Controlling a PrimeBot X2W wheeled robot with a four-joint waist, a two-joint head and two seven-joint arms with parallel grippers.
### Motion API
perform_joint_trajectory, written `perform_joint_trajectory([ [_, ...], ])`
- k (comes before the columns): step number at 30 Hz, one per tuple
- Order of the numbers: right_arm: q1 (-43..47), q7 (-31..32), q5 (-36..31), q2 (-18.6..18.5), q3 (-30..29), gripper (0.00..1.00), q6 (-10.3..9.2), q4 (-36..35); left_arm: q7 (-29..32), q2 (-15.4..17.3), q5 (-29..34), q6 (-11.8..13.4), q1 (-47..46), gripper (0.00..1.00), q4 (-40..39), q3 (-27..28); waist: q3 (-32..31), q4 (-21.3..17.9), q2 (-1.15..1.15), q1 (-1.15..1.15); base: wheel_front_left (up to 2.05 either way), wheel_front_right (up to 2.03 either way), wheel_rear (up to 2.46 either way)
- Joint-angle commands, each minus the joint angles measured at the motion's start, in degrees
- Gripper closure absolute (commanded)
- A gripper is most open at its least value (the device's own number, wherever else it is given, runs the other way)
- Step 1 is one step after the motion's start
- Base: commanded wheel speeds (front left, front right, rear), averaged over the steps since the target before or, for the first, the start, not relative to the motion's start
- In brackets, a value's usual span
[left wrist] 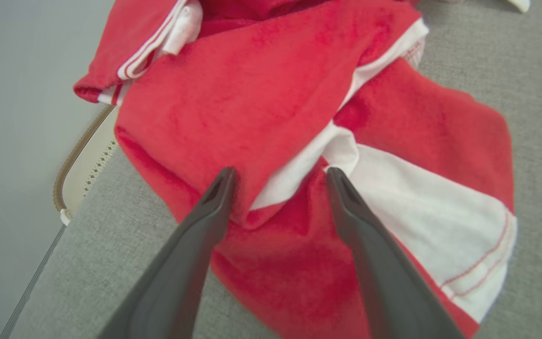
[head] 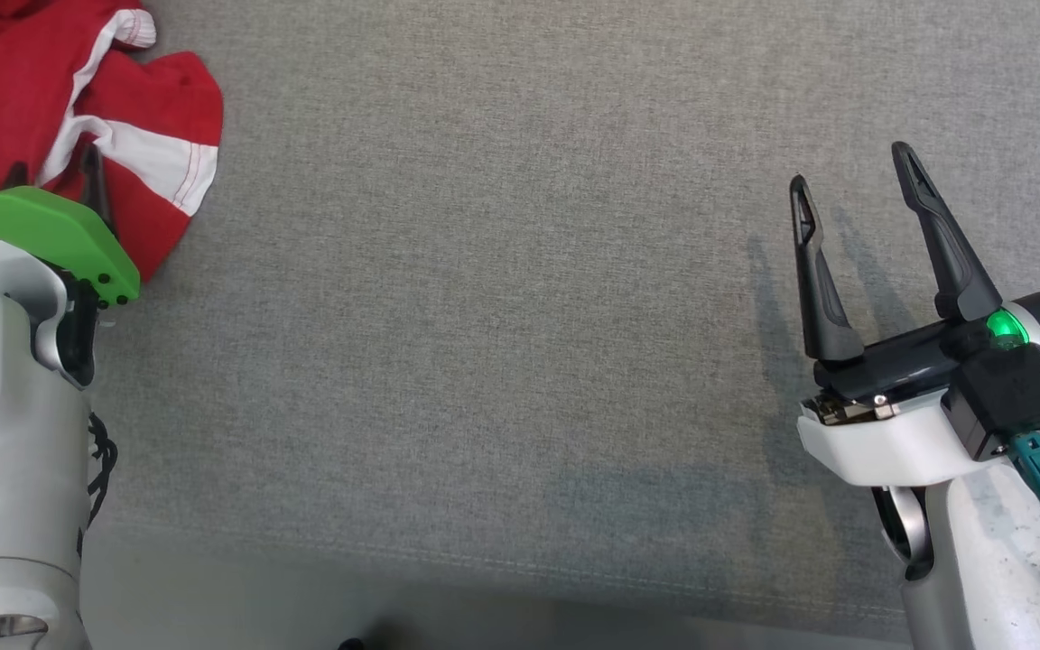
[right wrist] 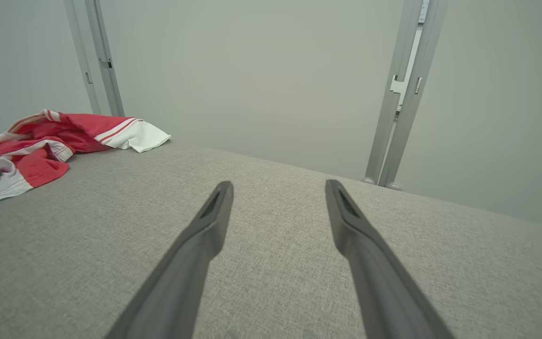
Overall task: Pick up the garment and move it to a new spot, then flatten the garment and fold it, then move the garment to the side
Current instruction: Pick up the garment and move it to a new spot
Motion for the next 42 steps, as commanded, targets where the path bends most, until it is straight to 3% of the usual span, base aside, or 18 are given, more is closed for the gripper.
perform_joint_trajectory([
  [1, 0.68, -0.21, -0.36, -0.24, 0.24, 0.0, 0.0, -0.73, 0.05, 0.77, -0.48, 0.29, -1.33, 0.0, 1.03, 0.32, 0.95, -1.22, 0.0, -0.01, 0.0, 0.0, 0.0],
  [12, 2.1, -0.21, -0.79, -0.24, 1.07, 0.0, 0.0, -3.6, 0.18, 1.6, -2.14, 0.27, -2.55, 0.01, 8.49, 0.66, 1.19, -3.21, 0.0, -0.01, 0.0, 0.0, 0.0],
  [13, 2.08, -0.21, -0.72, -0.24, 1.21, 0.0, 0.0, -3.79, 0.51, 1.55, -2.04, 0.21, -2.49, 0.36, 9.21, 0.54, 1.06, -3.32, 0.0, -0.01, 0.0, 0.0, 0.0],
  [14, 2.09, -0.2, -0.64, -0.24, 1.36, 0.0, 0.0, -3.93, 0.38, 1.63, -2.14, 0.14, -2.49, 0.57, 9.64, 0.46, 0.97, -3.41, 0.0, -0.01, 0.0, 0.0, 0.0],
  [15, 2.06, -0.2, -0.6, -0.24, 1.46, 0.0, 0.0, -4.06, 0.03, 1.76, -2.2, 0.31, -2.49, 0.91, 10.01, 0.41, 0.87, -3.47, 0.0, -0.01, 0.0, 0.0, 0.0],
  [16, 2.04, -0.21, -0.52, -0.24, 1.56, 0.0, 0.0, -4.14, -0.57, 1.92, -2.04, 0.55, -2.52, 1.0, 10.28, 0.3, 0.76, -3.52, 0.0, -0.01, 0.0, 0.0, 0.0],
  [23, 1.95, -0.21, 0.29, -0.24, 1.65, 0.0, 0.0, -3.63, -3.7, 2.16, -2.52, -0.08, -2.29, 1.0, 11.35, -0.06, -0.61, -3.36, 0.0, -0.01, 0.0, 0.0, 0.0],
  [32, 1.75, -0.2, 2.68, -0.25, 1.67, 0.0, 0.0, -2.1, -9.24, -0.35, -1.51, -2.04, -2.36, 1.0, 9.01, -3.45, -4.77, -2.64, 0.0, -0.01, 0.0, 0.0, 0.0],
  [42, 3.23, -0.21, 5.37, -0.24, 1.25, 0.0, 0.0, -0.46, -12.22, -7.84, -3.46, -2.57, 0.19, 1.0, 2.74, -9.74, -11.02, -3.96, 0.0, -0.01, 0.0, 0.0, 0.0],
])
